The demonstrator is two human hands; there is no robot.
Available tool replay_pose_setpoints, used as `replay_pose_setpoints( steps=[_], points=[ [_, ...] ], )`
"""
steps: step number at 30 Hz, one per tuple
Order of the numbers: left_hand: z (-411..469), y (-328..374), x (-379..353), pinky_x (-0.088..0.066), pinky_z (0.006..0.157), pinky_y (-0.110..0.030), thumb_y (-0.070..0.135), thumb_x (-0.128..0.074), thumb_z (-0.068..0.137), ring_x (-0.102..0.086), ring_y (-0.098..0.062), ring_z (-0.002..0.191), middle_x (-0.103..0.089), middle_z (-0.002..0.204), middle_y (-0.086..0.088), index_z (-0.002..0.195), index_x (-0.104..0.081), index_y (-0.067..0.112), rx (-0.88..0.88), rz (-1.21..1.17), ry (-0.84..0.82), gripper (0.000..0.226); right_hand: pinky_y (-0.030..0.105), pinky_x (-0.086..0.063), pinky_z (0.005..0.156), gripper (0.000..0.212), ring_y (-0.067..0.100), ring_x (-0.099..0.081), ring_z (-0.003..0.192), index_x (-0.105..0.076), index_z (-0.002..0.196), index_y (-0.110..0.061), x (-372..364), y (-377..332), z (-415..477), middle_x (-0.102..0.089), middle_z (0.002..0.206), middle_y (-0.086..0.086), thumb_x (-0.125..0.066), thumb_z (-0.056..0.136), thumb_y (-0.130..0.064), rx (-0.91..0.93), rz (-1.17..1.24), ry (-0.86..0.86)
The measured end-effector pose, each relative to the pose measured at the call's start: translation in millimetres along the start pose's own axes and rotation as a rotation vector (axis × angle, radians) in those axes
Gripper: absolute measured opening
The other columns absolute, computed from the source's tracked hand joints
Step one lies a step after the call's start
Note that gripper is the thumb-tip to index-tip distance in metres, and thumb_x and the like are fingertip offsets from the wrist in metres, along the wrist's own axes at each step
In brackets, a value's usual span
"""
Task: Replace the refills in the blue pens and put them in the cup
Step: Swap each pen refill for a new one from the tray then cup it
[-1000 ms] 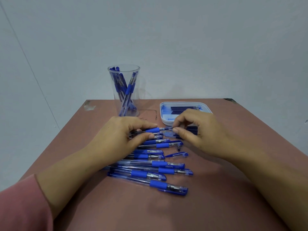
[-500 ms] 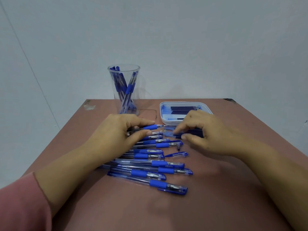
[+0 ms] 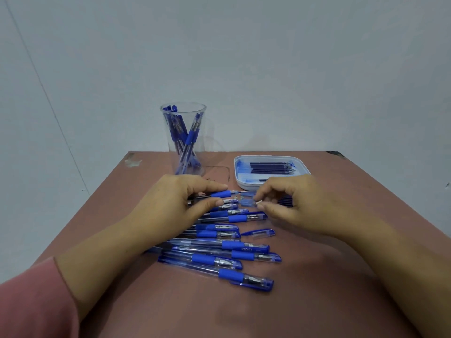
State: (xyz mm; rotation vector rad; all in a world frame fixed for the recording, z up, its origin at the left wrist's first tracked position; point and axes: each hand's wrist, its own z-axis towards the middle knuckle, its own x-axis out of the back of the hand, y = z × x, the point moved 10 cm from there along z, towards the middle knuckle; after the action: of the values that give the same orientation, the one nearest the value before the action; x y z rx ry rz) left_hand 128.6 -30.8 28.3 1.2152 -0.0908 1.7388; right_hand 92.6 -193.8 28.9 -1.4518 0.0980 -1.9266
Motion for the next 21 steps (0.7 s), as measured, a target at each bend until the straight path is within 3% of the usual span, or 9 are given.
replay_pose_setpoints(
  steps=[4,11,17,21],
  points=[
    [0,1,-1,-0.044,0.075,-0.005,0.051,-0.060,0.082,-0.060,0.013,0.090,-0.063,0.092,0.035,0.114,-0.068,0.041,-0.012,-0.008,-0.008,0.035,0.010,-0.048,0.071,0.015,0.003,-0.064,0.075,-0.068,0.088,-0.020,16,-12,-1,-0.065,0.074,-0.018,-0.073,0.081,-0.008,0.084,0.059,0.178],
    [-1,9,-3,-0.047,0.077,-0.007,0.050,-0.062,0.081,-0.062,0.012,0.089,-0.067,0.096,0.031,0.111,-0.069,0.042,-0.039,-0.068,-0.009,0.033,0.009,-0.047,0.076,0.033,-0.001,-0.065,0.085,-0.061,0.086,-0.041,10,-16,1,-0.067,0.090,-0.021,-0.073,0.082,-0.010,0.062,0.118,0.184],
    [-3,12,-6,-0.055,0.073,-0.024,0.037,-0.070,0.085,-0.065,0.005,0.085,-0.068,0.099,0.028,0.110,-0.067,0.047,-0.048,-0.071,-0.020,0.027,0.019,-0.052,0.072,0.030,0.002,-0.066,0.079,-0.062,0.083,-0.044,-1,-19,3,-0.068,0.085,-0.020,-0.075,0.081,-0.017,0.050,0.131,0.182],
    [-3,11,-5,-0.057,0.074,-0.029,0.039,-0.068,0.085,-0.065,0.006,0.085,-0.070,0.097,0.026,0.113,-0.068,0.044,-0.057,-0.044,-0.013,0.028,0.010,-0.045,0.069,0.007,-0.002,-0.064,0.079,-0.065,0.089,-0.040,-9,-17,8,-0.067,0.082,-0.023,-0.065,0.088,-0.033,0.069,0.066,0.133]
  ],
)
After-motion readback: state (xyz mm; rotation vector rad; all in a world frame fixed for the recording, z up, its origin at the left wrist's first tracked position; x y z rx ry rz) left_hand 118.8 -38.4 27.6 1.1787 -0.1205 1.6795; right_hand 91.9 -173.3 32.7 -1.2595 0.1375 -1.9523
